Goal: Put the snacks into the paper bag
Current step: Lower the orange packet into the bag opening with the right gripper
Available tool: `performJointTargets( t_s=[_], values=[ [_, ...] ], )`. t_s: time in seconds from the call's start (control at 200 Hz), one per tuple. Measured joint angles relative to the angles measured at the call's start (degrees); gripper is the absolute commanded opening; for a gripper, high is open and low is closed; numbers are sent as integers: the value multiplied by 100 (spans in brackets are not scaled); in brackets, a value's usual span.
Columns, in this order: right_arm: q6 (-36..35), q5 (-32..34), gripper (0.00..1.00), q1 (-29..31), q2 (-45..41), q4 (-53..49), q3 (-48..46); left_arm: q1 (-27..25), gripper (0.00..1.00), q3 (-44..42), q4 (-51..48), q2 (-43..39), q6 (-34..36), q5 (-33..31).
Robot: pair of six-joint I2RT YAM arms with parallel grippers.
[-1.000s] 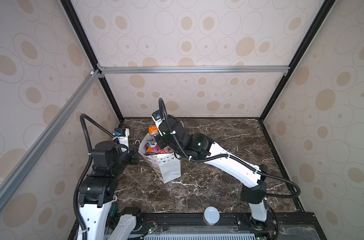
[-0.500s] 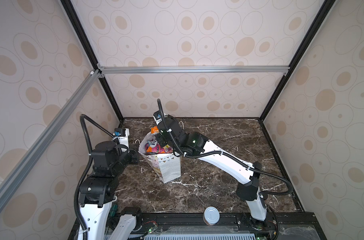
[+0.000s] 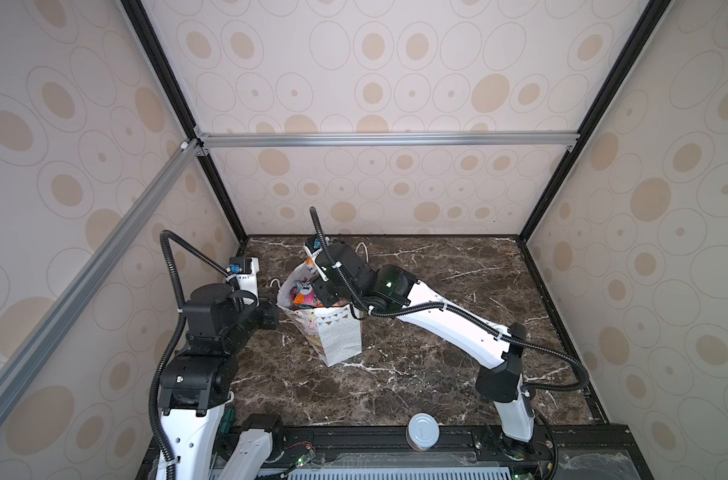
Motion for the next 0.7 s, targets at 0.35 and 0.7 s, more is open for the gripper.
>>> performJointTargets(
  t_s=[0.35,0.7],
  values=[
    [-61,-645,59,-223,-146,-131,420,0,0,-4,0,-48,7,-7],
    [-20,-1049,53,-824,160,-129,748,0,0,-57,7,-74,52,-39]
  ],
)
